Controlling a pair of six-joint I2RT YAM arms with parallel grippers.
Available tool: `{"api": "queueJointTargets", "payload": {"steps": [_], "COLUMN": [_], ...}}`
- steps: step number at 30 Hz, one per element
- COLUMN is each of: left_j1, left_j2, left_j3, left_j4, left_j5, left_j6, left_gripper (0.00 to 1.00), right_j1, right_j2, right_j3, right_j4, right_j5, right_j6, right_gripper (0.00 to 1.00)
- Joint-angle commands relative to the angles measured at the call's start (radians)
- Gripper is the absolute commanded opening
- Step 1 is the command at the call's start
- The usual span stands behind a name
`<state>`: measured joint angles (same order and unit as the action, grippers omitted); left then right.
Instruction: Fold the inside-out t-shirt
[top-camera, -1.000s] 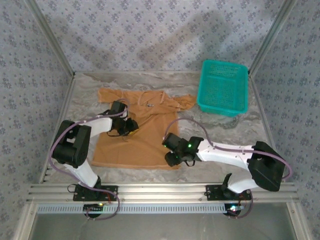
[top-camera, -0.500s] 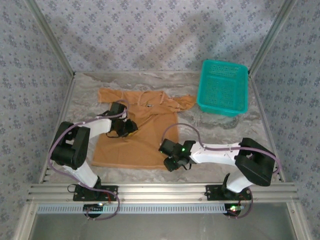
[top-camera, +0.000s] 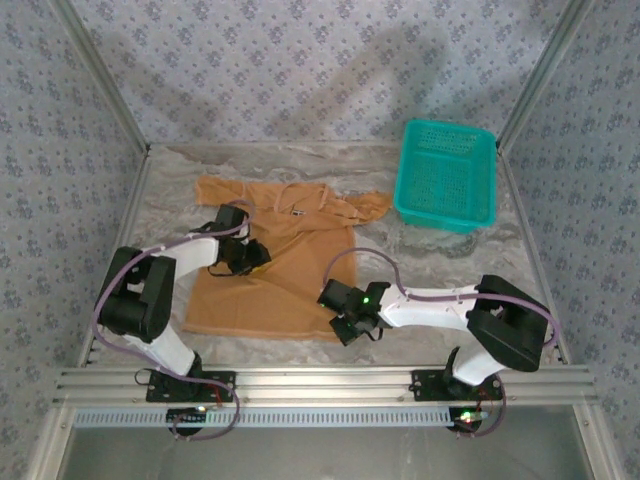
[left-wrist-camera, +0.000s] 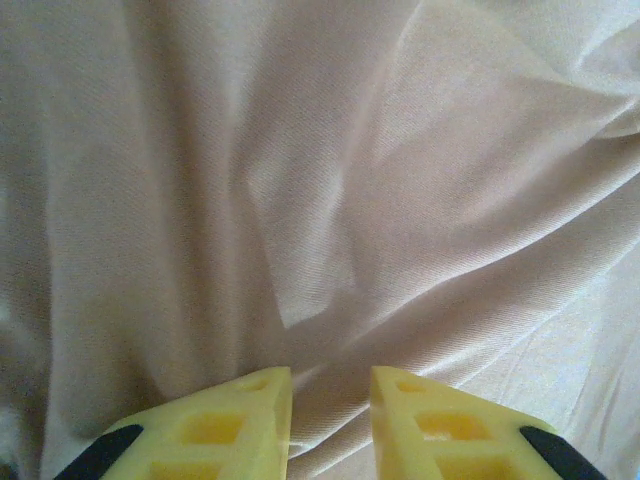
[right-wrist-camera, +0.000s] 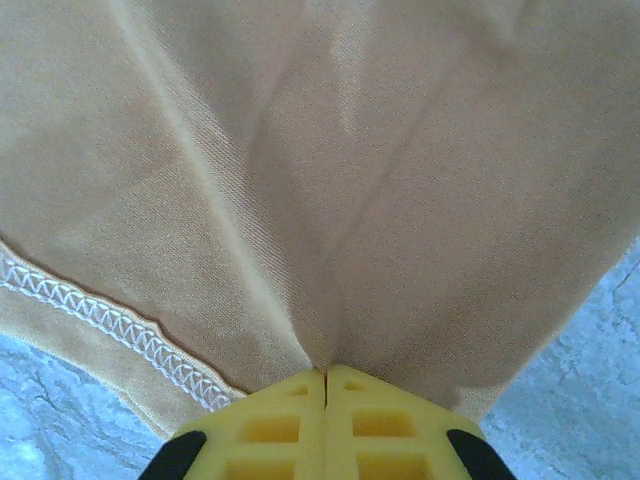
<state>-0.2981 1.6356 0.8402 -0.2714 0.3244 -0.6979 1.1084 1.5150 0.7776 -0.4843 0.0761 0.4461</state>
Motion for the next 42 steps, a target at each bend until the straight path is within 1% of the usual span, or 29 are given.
{"api": "queueJointTargets", "payload": {"steps": [1,7,11,13,15,18,21,23,25,27,28,30,33,36,37,39,40,41,42], "left_j1": [0.013,0.014,0.004,-0.019,-0.066,-0.16,-0.272,-0.352,-0.402,-0.41,-0.41,-0.409,-0.412,-0.412,-0.41,-0.41,-0.41,-0.41,-0.41], "left_j2": [-0.041,-0.086,-0.132,-0.164,-0.201,-0.257,-0.313,-0.355,-0.382,-0.364,-0.33,-0.24,-0.053,0.08,0.111,0.151,0.157,0.159,0.157], "left_j3": [-0.012,-0.009,-0.025,-0.042,-0.05,-0.067,-0.129,-0.192,-0.25,-0.259,-0.24,-0.173,-0.042,0.013,0.019,0.029,0.031,0.028,0.023], "left_j4": [-0.042,-0.063,-0.039,-0.001,0.018,0.071,0.209,0.306,0.396,0.438,0.446,0.43,0.399,0.44,0.458,0.469,0.464,0.463,0.46], "left_j5": [-0.004,-0.012,-0.002,0.02,0.004,-0.003,0.017,0.0,-0.043,-0.073,-0.081,-0.094,-0.057,-0.033,-0.031,-0.025,-0.023,-0.023,-0.023], "left_j6": [0.026,0.043,0.06,0.089,0.131,0.196,0.304,0.396,0.444,0.437,0.423,0.377,0.275,0.2,0.177,0.147,0.139,0.136,0.133], "left_gripper": [0.26,0.25,0.25,0.25,0.29,0.4,0.46,0.48,0.5,0.5,0.49,0.46,0.43,0.42,0.41,0.41,0.41,0.41,0.41], "right_j1": [-0.005,-0.026,-0.058,-0.079,-0.113,-0.163,-0.215,-0.268,-0.353,-0.429,-0.453,-0.501,-0.586,-0.615,-0.617,-0.617,-0.618,-0.618,-0.615], "right_j2": [-0.023,-0.109,-0.174,-0.205,-0.232,-0.244,-0.225,-0.208,-0.191,-0.169,-0.157,-0.117,-0.023,0.055,0.078,0.106,0.108,0.1,0.081], "right_j3": [0.044,0.091,0.092,0.087,0.073,0.047,0.02,0.009,0.003,0.005,0.012,0.048,0.132,0.182,0.198,0.221,0.227,0.226,0.22], "right_j4": [-0.064,-0.112,-0.137,-0.132,-0.12,-0.034,0.012,0.011,0.011,0.035,0.043,0.038,0.019,-0.003,-0.028,-0.105,-0.159,-0.186,-0.193], "right_j5": [0.041,0.059,0.046,0.028,-0.021,-0.103,-0.197,-0.249,-0.291,-0.297,-0.293,-0.259,-0.24,-0.222,-0.193,-0.088,-0.055,-0.024,0.001], "right_j6": [-0.001,0.009,0.011,0.011,0.017,0.013,0.043,0.075,0.085,0.04,0.005,-0.065,-0.119,-0.099,-0.072,0.001,0.034,0.063,0.094], "right_gripper": [0.0,0.0,0.0,0.0,0.0,0.0,0.0,0.0,0.0,0.0,0.0,0.0,0.0,0.0,0.0,0.0,0.03,0.1,0.12]}}
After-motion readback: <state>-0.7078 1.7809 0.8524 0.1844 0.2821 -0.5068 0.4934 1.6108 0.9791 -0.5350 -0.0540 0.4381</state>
